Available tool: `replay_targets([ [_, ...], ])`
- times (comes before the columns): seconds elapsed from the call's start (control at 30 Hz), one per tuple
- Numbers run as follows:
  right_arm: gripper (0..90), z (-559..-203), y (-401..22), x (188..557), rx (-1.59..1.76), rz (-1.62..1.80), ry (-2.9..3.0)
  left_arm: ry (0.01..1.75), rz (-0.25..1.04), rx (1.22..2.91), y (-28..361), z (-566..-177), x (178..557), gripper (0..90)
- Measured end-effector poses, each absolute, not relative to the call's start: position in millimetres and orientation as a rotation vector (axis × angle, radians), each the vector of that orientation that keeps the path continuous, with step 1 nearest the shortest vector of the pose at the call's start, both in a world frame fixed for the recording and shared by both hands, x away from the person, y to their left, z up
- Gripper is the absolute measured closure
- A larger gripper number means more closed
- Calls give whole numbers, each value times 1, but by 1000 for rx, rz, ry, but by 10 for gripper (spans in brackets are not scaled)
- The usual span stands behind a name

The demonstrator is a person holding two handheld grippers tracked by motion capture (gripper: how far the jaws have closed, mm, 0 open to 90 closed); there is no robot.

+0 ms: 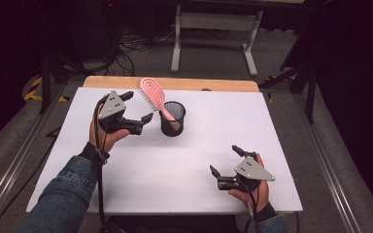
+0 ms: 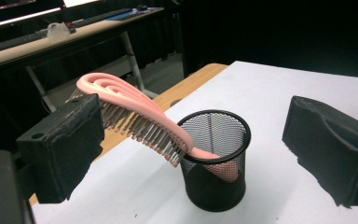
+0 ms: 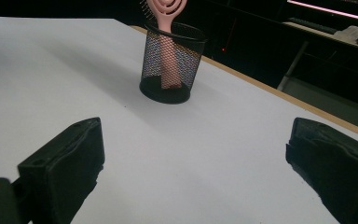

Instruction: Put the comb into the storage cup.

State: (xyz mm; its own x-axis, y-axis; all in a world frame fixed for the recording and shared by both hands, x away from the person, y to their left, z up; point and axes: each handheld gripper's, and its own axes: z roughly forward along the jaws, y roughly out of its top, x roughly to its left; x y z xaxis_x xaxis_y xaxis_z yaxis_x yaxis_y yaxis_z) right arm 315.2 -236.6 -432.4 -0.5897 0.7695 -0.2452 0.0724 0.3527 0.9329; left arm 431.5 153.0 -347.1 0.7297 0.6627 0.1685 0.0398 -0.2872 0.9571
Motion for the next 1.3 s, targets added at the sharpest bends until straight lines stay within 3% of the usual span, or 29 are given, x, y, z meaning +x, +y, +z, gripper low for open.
replay_targets([
  [1.3,45,-432,-236,314,720,1267,1919,440,666,1830,148,-352,398,66],
])
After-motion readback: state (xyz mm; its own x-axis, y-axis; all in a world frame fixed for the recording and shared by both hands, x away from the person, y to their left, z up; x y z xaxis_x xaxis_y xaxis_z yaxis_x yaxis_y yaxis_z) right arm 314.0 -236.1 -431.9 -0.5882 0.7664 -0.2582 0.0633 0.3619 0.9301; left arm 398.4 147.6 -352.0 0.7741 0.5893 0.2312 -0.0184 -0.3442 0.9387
